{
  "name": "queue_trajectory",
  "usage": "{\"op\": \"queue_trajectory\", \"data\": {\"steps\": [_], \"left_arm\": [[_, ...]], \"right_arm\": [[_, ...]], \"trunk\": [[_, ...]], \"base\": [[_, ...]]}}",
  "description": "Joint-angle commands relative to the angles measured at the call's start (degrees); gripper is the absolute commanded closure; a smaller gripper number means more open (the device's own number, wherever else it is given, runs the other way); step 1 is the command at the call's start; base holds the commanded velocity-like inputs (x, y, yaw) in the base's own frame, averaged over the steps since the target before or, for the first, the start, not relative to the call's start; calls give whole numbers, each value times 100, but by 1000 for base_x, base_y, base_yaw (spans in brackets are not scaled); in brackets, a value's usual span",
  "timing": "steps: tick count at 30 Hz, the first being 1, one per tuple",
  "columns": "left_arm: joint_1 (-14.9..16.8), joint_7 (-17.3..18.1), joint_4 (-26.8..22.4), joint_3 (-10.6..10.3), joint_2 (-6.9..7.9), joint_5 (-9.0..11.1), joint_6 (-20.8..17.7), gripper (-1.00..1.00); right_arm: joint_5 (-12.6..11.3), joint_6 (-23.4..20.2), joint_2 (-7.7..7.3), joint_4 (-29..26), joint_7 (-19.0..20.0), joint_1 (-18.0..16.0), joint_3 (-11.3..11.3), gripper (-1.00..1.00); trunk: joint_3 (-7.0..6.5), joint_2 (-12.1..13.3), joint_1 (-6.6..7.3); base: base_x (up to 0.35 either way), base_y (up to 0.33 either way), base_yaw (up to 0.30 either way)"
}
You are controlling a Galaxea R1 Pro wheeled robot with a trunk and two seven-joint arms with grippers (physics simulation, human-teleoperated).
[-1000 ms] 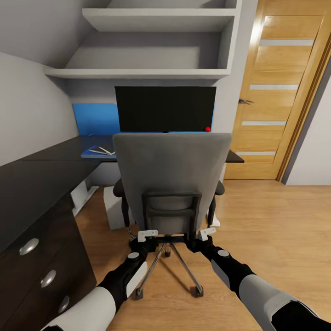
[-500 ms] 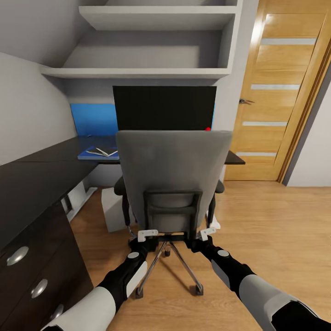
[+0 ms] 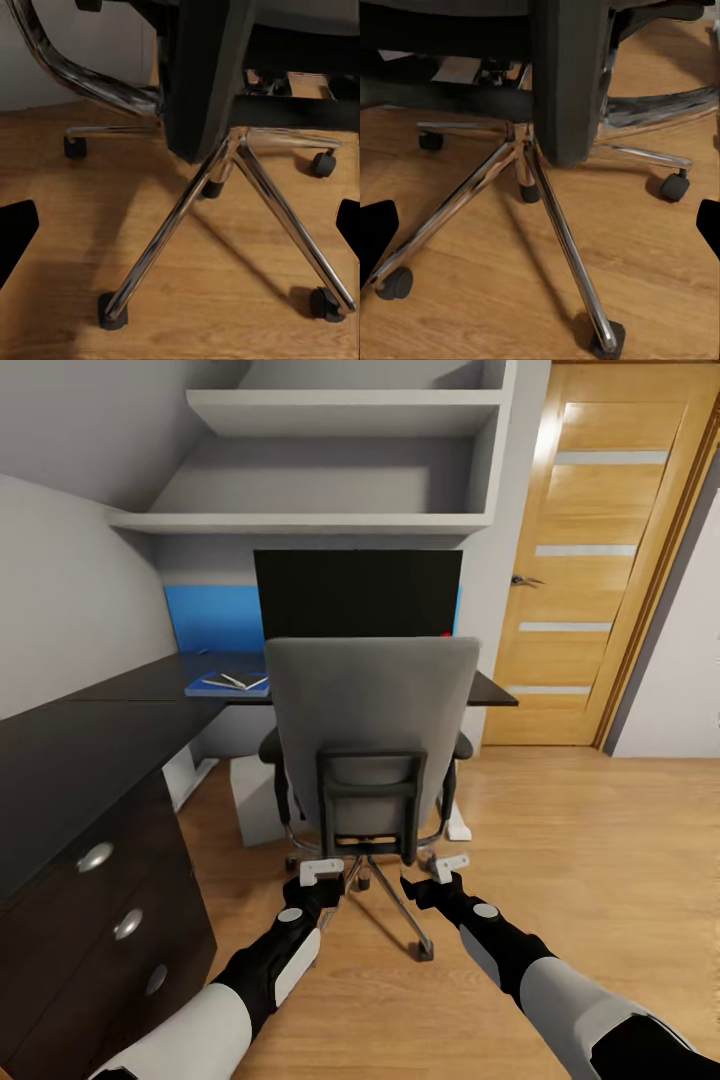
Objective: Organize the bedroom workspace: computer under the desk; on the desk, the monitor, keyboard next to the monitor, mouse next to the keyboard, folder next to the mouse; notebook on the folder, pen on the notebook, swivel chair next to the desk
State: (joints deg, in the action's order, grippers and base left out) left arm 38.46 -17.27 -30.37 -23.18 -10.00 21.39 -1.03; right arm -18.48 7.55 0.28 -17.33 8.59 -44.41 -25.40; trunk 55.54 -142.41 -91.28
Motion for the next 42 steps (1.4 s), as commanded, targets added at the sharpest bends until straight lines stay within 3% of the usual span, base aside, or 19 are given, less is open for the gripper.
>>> {"op": "queue_trajectory", "data": {"steps": [1,15,25,32,33,42], "left_arm": [[4,-40,-4,-20,0,23,-11,-100],[4,-40,-11,-19,0,23,-11,-100],[4,-54,-12,-7,0,30,-7,-100],[4,-98,-73,21,0,39,91,-100],[4,-111,-125,343,0,41,111,-100],[4,-102,-253,367,0,37,90,-100]], "right_arm": [[-60,27,-2,10,12,-6,-35,-100],[-65,27,-7,10,14,-6,-35,-100],[-71,16,-10,7,19,-6,-25,-100],[-76,-2,3,-4,9,-6,-17,-100],[-77,8,-10,5,12,-6,-9,-100],[-88,9,-3,19,-15,-6,-9,-100]], "trunk": [[5,-3,5],[5,-3,5],[-174,398,224],[-300,679,378],[-318,719,400],[-479,1080,598]], "base": [[-334,0,0],[-334,-22,0],[-314,-92,0],[-43,-7,-17],[0,0,0],[0,0,0]]}}
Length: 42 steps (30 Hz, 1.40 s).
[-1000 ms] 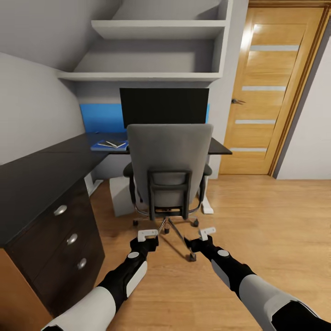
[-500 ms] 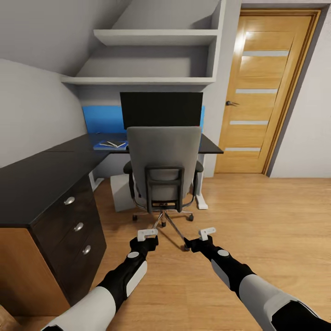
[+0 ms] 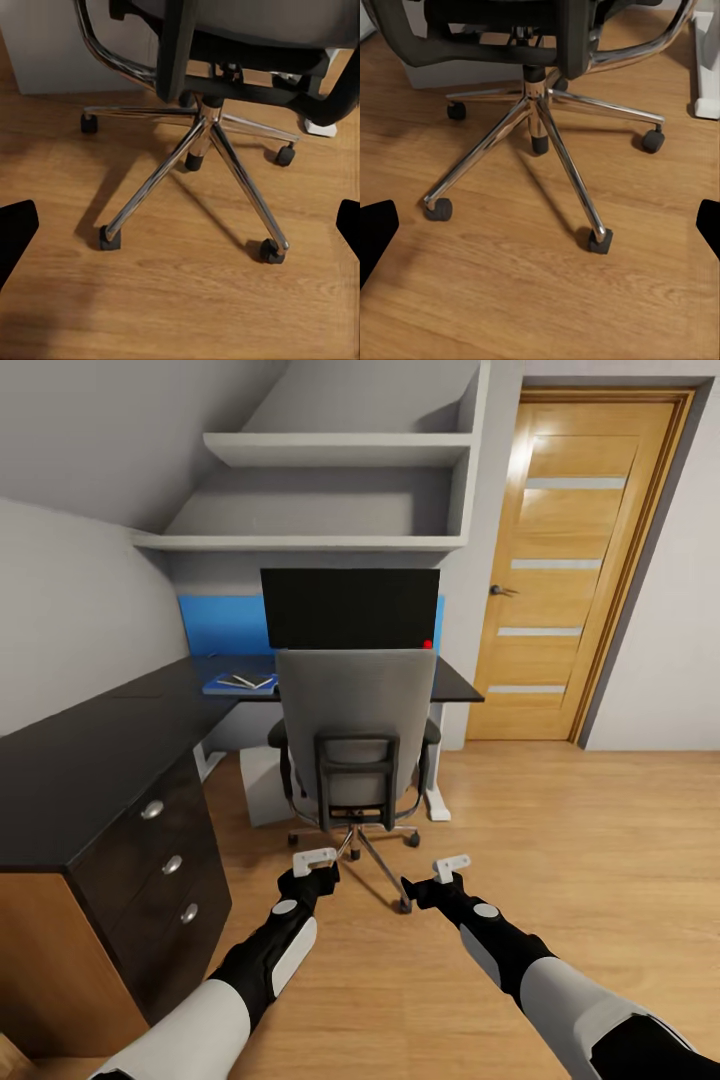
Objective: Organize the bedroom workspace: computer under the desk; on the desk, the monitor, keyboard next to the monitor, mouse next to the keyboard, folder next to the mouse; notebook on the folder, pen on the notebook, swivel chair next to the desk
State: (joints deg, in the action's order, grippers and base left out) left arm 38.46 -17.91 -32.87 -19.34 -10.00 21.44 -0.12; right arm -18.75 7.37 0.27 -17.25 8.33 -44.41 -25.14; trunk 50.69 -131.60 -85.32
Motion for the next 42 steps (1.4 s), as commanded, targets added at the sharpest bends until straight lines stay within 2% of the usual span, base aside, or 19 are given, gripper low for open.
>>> {"op": "queue_trajectory", "data": {"steps": [1,36,42], "left_arm": [[4,-36,-4,-18,0,31,-2,-100],[4,-29,-9,-16,0,27,-6,-100],[4,-29,-9,-9,0,30,-17,-100]], "right_arm": [[-60,27,-2,11,12,-6,-35,-100],[-46,45,-10,7,18,-6,-45,-100],[-42,214,-6,13,23,-6,-51,-100]], "trunk": [[-13,39,24],[-641,1443,792],[-749,1684,924]], "base": [[0,0,0],[0,0,0],[0,0,0]]}}
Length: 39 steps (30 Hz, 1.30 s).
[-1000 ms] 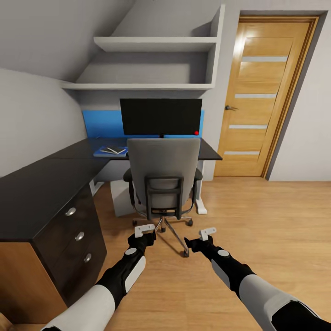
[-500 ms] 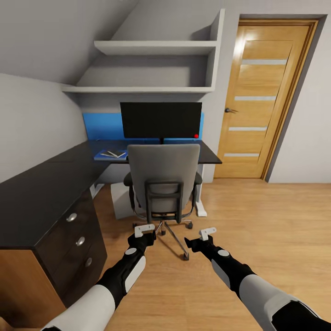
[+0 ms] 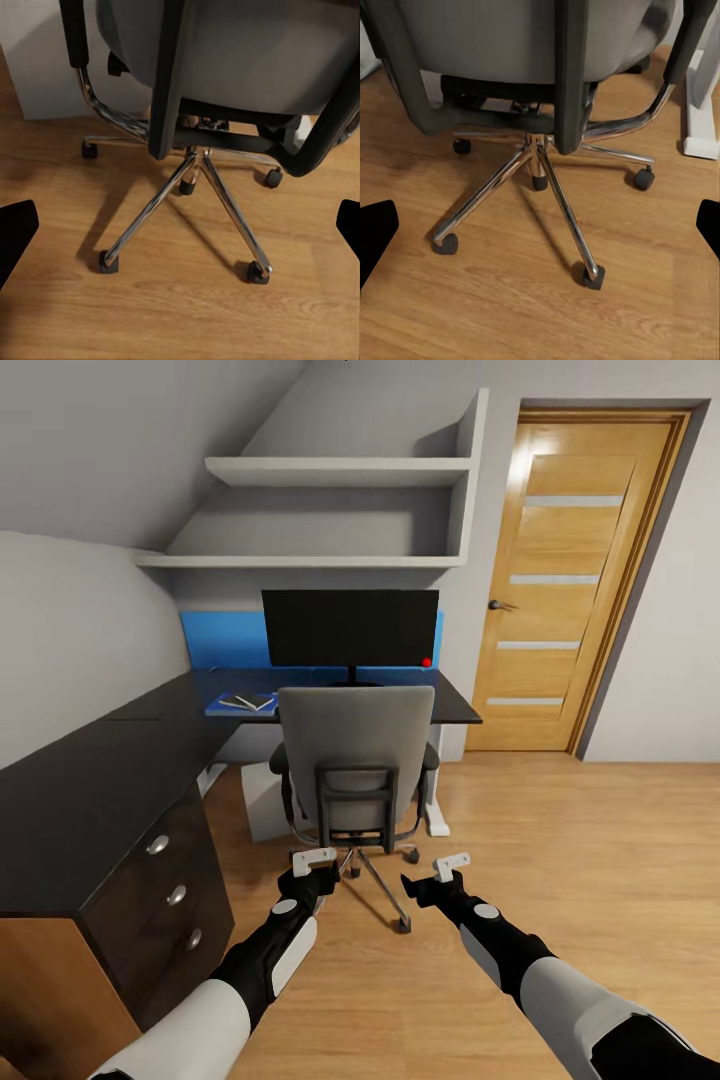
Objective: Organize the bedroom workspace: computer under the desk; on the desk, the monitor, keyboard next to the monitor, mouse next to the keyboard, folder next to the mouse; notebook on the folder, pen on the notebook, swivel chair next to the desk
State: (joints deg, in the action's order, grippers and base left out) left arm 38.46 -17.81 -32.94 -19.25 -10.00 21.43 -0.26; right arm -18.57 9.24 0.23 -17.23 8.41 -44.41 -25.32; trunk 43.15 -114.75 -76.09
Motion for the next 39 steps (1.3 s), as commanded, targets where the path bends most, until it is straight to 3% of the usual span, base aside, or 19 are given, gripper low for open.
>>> {"op": "queue_trajectory", "data": {"steps": [1,5,10,15,20,26,32,36,39], "left_arm": [[4,-38,-3,-18,0,32,-4,-100],[4,-38,6,-21,0,36,-14,-100],[4,-27,129,-8,0,87,-14,-100],[4,-27,640,-12,0,171,6,-100],[4,-22,1220,-21,0,210,35,-100],[4,-21,1956,-27,0,225,283,-100],[7,-22,2795,-16,0,229,968,-100],[-60,-28,3020,-6,0,229,1382,-100],[-305,-33,3098,-3,0,230,1658,-100]], "right_arm": [[-60,39,-3,14,15,-6,-33,-100],[-65,190,-5,208,13,-6,-33,-100],[-64,804,24,825,12,-6,-48,-100],[-60,1370,91,1450,11,-4,-53,-100],[-65,1660,120,1719,17,79,-42,-100],[-65,1827,115,1811,18,651,-36,-100],[-69,2088,108,1835,4,1041,-33,-100],[-86,2360,98,1842,-4,1420,-25,-100],[-97,2647,87,1844,-24,1705,-21,-100]], "trunk": [[-13,39,23],[-85,199,111],[-174,400,221],[-264,600,331],[-354,801,441],[-462,1042,572],[-569,1282,704],[-641,1443,792],[-695,1563,858]], "base": [[0,0,0],[0,0,0],[0,0,0],[0,0,0],[0,0,0],[0,0,0],[0,0,0],[0,0,0],[0,0,0]]}}
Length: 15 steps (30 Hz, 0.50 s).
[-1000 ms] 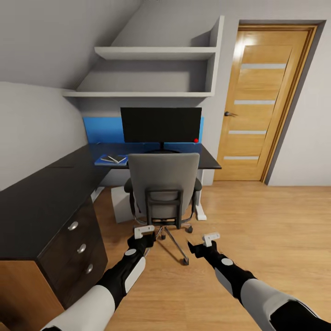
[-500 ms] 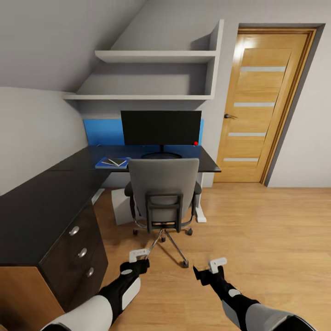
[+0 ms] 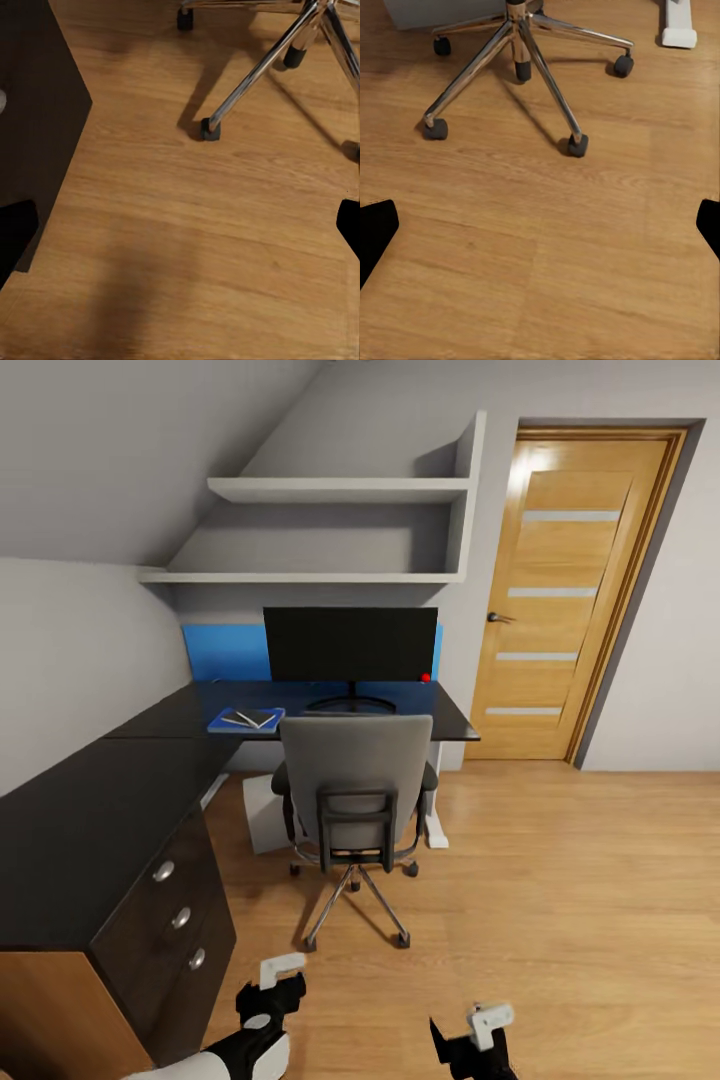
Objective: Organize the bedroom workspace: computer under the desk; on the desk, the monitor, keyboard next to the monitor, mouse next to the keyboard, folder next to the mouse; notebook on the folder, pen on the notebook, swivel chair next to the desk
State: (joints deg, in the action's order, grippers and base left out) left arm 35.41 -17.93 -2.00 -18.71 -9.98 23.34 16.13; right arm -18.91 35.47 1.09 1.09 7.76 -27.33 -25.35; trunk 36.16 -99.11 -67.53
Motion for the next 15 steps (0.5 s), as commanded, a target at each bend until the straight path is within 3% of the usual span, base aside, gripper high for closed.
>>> {"op": "queue_trajectory", "data": {"steps": [1,7,12,15], "left_arm": [[-103,-22,20,-56,-2,37,119,-100],[-847,-14,69,-54,36,30,1024,-100],[-1620,-9,82,-60,150,24,1878,-100],[-2017,-7,84,-62,239,22,2130,-100]], "right_arm": [[-66,133,-1,12,20,77,-17,-100],[-70,884,-5,15,-439,519,-19,-100],[-72,1170,-7,27,-972,866,-19,-100],[-82,1210,-27,29,-1115,1050,-12,-100]], "trunk": [[-14,39,23],[-122,279,155],[-211,480,265],[-265,600,331]], "base": [[0,0,0],[0,0,0],[0,0,0],[0,0,0]]}}
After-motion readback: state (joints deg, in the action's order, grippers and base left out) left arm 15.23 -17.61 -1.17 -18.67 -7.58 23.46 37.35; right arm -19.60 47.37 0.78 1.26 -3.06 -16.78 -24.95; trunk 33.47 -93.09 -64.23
